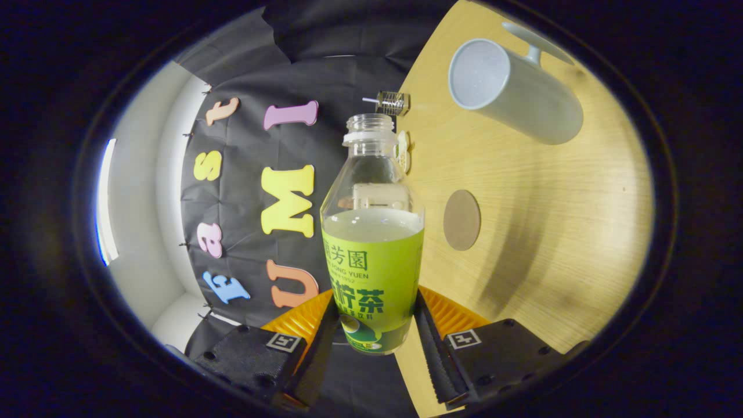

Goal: Take the bottle from table, then pour the juice into the cup, finally place the bottle on the coaster

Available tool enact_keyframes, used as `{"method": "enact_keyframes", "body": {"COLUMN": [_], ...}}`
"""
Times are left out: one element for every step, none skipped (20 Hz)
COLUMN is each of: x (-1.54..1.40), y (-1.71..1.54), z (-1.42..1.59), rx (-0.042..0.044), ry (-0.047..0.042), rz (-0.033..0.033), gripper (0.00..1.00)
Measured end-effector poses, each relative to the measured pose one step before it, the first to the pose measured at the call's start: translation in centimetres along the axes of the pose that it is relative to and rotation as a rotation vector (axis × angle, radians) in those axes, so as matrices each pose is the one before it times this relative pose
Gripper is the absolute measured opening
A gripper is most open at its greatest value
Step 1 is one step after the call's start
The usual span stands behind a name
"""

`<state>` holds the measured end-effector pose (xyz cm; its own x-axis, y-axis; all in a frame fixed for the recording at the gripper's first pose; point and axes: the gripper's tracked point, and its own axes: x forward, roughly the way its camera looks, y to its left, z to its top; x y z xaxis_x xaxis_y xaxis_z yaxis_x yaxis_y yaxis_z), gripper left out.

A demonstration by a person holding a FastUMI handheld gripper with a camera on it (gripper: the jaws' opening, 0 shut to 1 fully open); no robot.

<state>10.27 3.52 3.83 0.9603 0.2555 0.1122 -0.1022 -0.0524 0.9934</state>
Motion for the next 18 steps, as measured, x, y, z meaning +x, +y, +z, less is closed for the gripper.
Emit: {"method": "enact_keyframes", "body": {"x": [-0.035, -0.128, -0.047, 0.039, 0.175, 0.309, 0.050, -0.055, -0.196, -0.108, -0.104, -0.034, 0.087, 0.155, 0.199, 0.126, -0.004, 0.062], "y": [0.135, 0.316, 0.453, 0.296, 0.141, 0.043, 0.232, 0.093, 0.221, 0.254, 0.306, 0.312, 0.388, 0.431, 0.427, 0.283, 0.189, 0.089], "z": [0.293, 0.194, 0.171, 0.110, -0.081, 0.064, -0.007, 0.114, 0.069, 0.055, 0.145, 0.001, 0.186, 0.139, 0.187, 0.023, 0.005, 0.157], "rx": [0.01995, 0.02405, 0.02238, 0.02069, 0.01453, 0.00804, 0.00634, 0.00690, 0.00810, 0.00798, 0.00856, 0.00767, 0.01247, 0.01570, 0.01422, 0.00800, 0.00121, 0.00009], "ry": [-0.00664, -0.00590, -0.00764, -0.00698, -0.00353, -0.00179, -0.00040, -0.00199, -0.00372, -0.00109, -0.00559, -0.00362, -0.00569, -0.00304, -0.00377, -0.00302, -0.00339, -0.00530], "rz": [0.01018, 0.01534, 0.01808, 0.01644, 0.01198, 0.00619, 0.00331, 0.00426, 0.01003, 0.01194, 0.00710, 0.00903, 0.01332, 0.01550, 0.01450, 0.01654, 0.01086, 0.00111], "gripper": [0.76, 0.76, 0.76, 0.76, 0.76, 0.76, 0.76, 0.76, 0.76, 0.76, 0.76, 0.76, 0.76, 0.76, 0.76, 0.76, 0.76, 0.76]}}
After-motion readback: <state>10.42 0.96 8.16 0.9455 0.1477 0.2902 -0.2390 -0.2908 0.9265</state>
